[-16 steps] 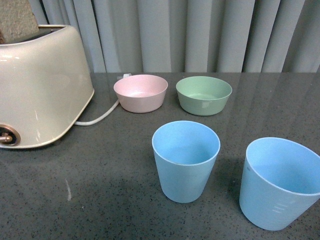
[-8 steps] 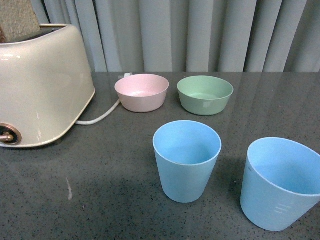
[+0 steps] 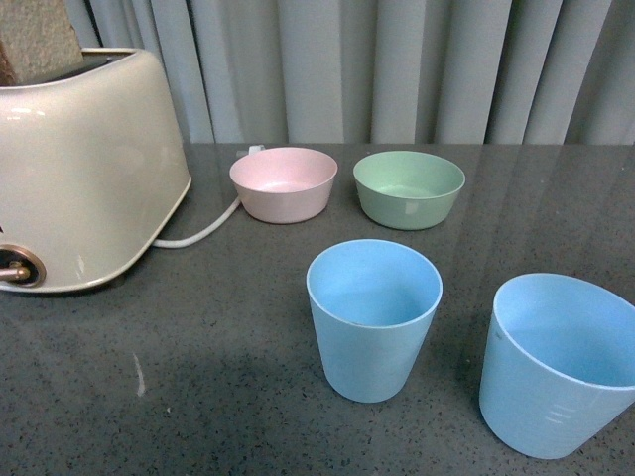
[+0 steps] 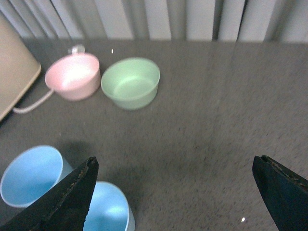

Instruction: Stack blue cups with both arms

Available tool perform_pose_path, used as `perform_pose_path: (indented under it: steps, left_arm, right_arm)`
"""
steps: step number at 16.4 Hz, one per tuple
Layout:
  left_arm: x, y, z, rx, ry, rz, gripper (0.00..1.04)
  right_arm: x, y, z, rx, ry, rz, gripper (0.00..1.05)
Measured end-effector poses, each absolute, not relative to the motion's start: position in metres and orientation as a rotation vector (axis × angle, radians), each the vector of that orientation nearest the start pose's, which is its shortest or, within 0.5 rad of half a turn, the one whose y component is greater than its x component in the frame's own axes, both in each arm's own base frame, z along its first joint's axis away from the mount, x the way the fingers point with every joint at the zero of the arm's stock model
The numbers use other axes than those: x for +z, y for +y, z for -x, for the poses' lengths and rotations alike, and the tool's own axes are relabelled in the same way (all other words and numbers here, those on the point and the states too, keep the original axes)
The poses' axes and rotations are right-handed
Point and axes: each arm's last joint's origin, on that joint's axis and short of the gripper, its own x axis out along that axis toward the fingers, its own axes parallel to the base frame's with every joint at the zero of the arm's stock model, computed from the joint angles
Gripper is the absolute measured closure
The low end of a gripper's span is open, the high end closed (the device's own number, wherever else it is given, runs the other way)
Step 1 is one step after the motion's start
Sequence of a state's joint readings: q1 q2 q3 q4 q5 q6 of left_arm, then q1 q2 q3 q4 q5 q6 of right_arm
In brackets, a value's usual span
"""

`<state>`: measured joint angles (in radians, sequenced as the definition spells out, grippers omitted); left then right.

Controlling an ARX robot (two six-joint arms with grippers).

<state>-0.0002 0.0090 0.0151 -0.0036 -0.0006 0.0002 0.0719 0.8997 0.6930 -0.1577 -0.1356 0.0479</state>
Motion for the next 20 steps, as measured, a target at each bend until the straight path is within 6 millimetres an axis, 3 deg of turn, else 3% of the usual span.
perform_pose_path:
  steps: [3, 4, 15, 20]
  left_arm:
    - [0.168, 0.000, -0.097, 0.000, -0.002, 0.000, 0.07]
    - [0.168, 0.000, -0.097, 0.000, -0.002, -0.001, 0.07]
    - [0.168, 0.000, -0.097, 0.000, -0.002, 0.000, 0.07]
    - [0.168, 0.000, -0.097, 0.000, -0.002, 0.000, 0.07]
  right_arm:
    - [0.235, 0.032, -0.220, 0.225, 0.603, -0.074, 0.07]
    - [0.226, 0.035, -0.224, 0.230, 0.636, -0.075, 0.07]
    - [0.188, 0.059, -0.232, 0.270, 0.819, -0.070, 0.07]
    - [0.190, 0.062, -0.230, 0.281, 0.851, -0.085, 0.58]
